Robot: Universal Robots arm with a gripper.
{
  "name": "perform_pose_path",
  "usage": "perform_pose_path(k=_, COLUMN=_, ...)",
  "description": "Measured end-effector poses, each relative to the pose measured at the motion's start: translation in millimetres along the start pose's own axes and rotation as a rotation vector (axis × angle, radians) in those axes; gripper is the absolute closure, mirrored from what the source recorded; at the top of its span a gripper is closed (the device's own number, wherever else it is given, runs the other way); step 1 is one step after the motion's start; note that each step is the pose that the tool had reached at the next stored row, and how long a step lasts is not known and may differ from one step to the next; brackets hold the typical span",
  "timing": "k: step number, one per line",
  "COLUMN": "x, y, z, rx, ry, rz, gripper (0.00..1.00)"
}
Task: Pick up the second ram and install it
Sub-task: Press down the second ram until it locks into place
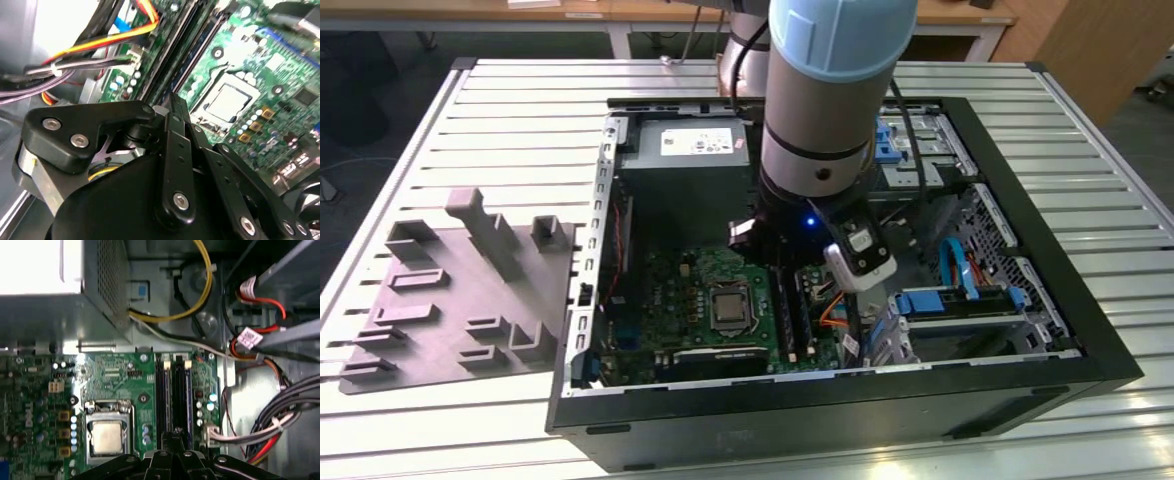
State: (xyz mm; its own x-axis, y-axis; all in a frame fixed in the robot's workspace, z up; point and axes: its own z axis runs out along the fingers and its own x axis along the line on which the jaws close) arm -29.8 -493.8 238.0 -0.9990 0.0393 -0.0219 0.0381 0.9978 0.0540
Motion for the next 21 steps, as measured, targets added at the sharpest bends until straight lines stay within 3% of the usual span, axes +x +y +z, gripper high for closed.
perform_pose_path(k=10, x=-0.7, y=-21.2, z=1.2, rx=0.0041, ry=0.0031, rz=0.0, gripper=0.89)
perform_pose_path(k=21, x=-1.0, y=-31.3, z=7.1, rx=0.0042, ry=0.0039, rz=0.0, gripper=0.89)
